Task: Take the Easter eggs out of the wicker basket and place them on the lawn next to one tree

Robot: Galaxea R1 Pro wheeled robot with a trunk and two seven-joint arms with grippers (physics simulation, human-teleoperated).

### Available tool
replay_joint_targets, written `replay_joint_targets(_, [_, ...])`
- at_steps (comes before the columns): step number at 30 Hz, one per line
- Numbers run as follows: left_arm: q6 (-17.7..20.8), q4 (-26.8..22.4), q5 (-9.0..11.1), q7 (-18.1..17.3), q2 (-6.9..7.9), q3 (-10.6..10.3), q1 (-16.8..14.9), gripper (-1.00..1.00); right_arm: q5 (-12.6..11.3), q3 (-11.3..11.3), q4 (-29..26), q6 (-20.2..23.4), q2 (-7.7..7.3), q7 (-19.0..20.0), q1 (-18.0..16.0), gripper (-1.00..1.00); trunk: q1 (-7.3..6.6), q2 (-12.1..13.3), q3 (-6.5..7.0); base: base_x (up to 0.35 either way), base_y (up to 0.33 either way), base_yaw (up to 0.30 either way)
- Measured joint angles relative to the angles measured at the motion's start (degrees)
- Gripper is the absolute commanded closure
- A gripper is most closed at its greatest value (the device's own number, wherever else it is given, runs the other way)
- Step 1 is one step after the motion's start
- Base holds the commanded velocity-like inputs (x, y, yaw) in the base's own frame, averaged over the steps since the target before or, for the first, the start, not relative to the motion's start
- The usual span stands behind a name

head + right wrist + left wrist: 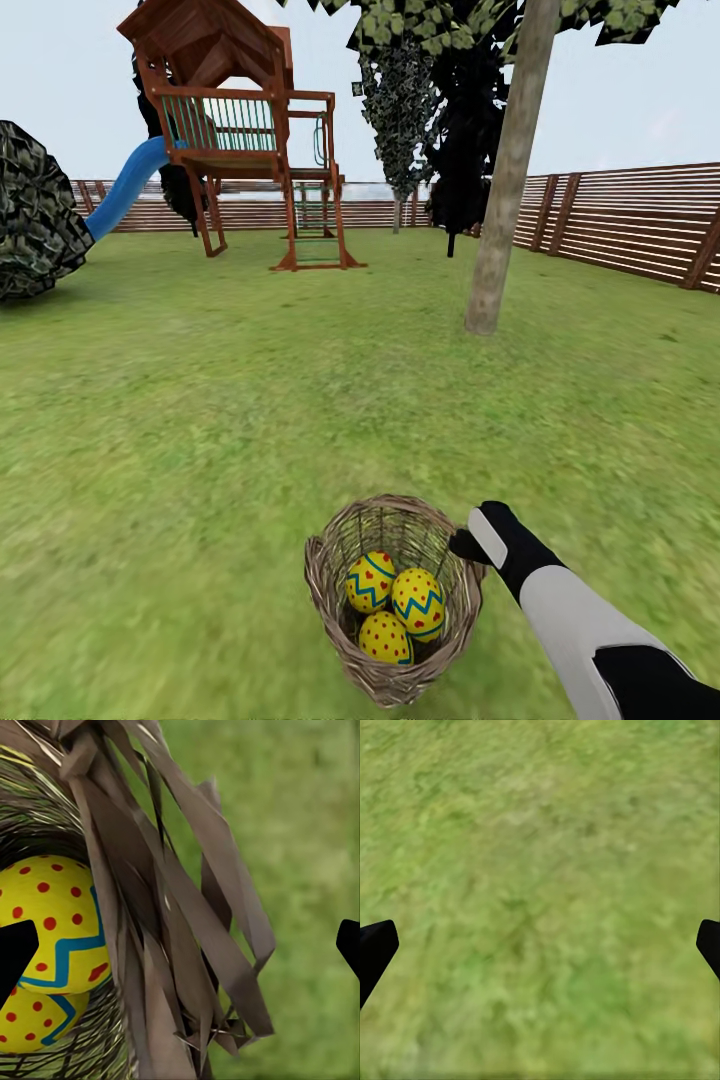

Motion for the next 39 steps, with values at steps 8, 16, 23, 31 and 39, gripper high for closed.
replay_joint_targets(8, [0.0,0.0,0.0,0.0,-0.01,0.0,0.0,-1.0,0.0,0.0,0.1,0.0,-0.06,0.0,0.0,-1.0,0.0,0.0,0.0,0.0,0.0,0.0])
replay_joint_targets(16, [0.0,0.0,0.0,0.0,-0.01,0.0,0.0,-1.0,0.0,0.0,0.2,0.0,-0.01,0.1,0.0,-1.0,0.66,-1.2,-0.54,0.0,0.0,0.0])
replay_joint_targets(23, [0.0,0.0,0.0,0.0,-0.01,0.0,0.0,-1.0,0.0,0.0,0.2,0.0,0.05,0.1,0.0,1.0,0.66,-1.2,-0.54,0.0,0.0,0.0])
replay_joint_targets(31, [0.0,0.0,0.0,0.0,-0.01,0.0,0.0,-1.0,0.5,0.1,0.2,0.1,0.08,0.1,0.0,1.0,0.44,-0.8,-0.36,0.0,0.0,0.0])
replay_joint_targets(39, [0.0,0.0,0.0,0.0,-0.01,0.0,0.0,-1.0,-0.2,0.1,0.2,0.0,0.17,0.2,0.0,1.0,-1.31,2.4,1.07,0.0,0.0,0.0])
